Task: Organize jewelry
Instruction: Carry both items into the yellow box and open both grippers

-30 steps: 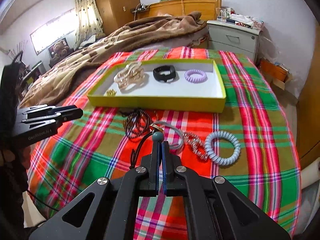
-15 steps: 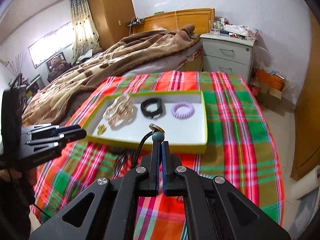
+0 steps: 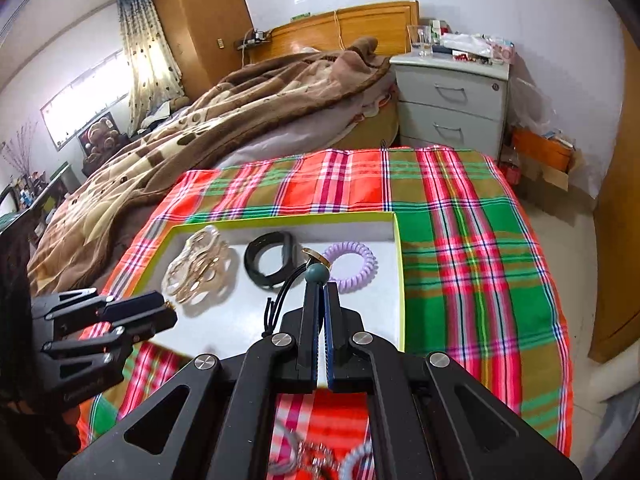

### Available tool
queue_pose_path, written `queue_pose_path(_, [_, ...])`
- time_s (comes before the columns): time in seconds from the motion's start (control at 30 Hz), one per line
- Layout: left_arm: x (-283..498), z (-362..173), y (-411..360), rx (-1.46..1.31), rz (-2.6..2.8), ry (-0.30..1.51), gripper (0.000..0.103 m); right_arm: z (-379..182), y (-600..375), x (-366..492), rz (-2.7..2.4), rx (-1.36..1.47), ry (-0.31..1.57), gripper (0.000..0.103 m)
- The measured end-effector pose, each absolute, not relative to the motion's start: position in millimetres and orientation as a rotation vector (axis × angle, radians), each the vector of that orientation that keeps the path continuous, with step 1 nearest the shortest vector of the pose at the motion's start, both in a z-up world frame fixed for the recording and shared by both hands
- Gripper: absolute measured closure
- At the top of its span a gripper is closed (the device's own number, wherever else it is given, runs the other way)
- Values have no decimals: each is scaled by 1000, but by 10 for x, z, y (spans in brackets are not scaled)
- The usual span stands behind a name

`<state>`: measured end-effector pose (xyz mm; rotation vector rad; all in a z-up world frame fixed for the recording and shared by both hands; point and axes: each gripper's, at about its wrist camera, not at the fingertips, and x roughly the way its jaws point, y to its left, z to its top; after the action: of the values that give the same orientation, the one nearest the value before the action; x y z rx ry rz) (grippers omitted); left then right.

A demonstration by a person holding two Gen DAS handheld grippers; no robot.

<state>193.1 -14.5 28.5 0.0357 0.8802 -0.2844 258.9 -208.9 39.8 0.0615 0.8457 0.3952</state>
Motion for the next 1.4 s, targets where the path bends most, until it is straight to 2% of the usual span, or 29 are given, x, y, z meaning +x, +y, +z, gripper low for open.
queue_pose_path(0.7, [2251,-45,-182,40,-250,950,81,-88,-1886,2935,421,-29,981,101])
queue_pose_path(1.4, [2301,-138,-162,26,-221,980,80,-143,-1872,2951,347,-132,982,99])
